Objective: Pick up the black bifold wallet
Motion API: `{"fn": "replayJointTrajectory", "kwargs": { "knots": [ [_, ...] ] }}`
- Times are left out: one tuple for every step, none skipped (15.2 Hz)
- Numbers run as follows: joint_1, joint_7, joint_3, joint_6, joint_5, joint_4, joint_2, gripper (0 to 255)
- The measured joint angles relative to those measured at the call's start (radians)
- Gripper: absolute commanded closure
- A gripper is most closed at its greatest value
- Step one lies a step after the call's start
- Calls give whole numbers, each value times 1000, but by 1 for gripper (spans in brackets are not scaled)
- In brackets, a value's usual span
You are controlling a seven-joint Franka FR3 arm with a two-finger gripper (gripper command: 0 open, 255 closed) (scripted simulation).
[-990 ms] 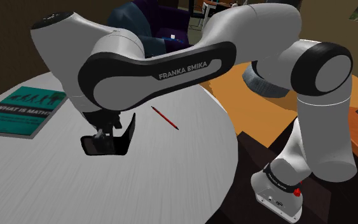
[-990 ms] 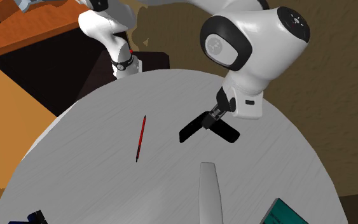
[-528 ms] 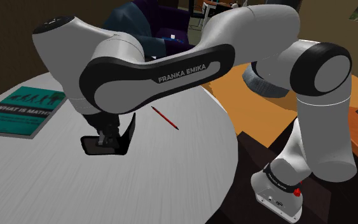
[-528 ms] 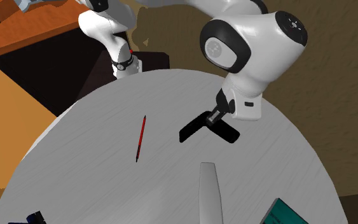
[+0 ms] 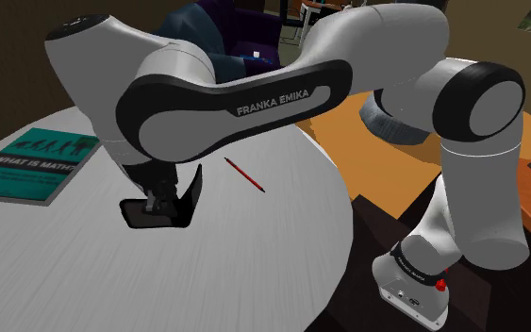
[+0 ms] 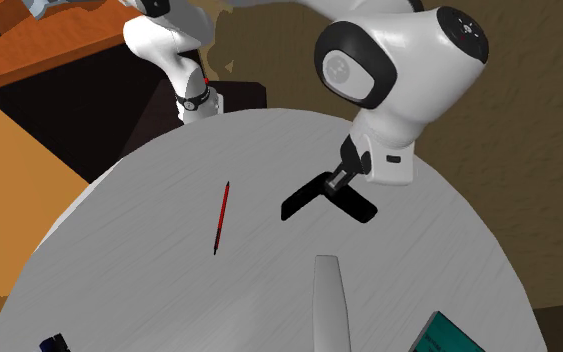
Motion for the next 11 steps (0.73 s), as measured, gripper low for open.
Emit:
{"fn": "replayJointTrajectory", "kwargs": {
  "knots": [
    [3, -2, 0, -12, 0, 15, 2, 255],
    [6, -3, 0, -27, 0, 32, 4, 255],
    [8, -5, 1, -40, 1, 44, 3, 255],
    [9, -7, 1, -52, 2, 55, 0, 255],
    [9, -8, 2, -61, 4, 59, -5, 255],
    [10, -11, 3, -75, 5, 72, -6, 255],
    [12, -14, 2, -90, 5, 89, -5, 255],
    [15, -16, 3, -103, 5, 104, -4, 255],
    [19, -17, 3, -118, 5, 120, -4, 255],
    [21, -21, 2, -134, 4, 139, -1, 255],
    [23, -21, 3, -143, 5, 146, -3, 255]
  ]
}}
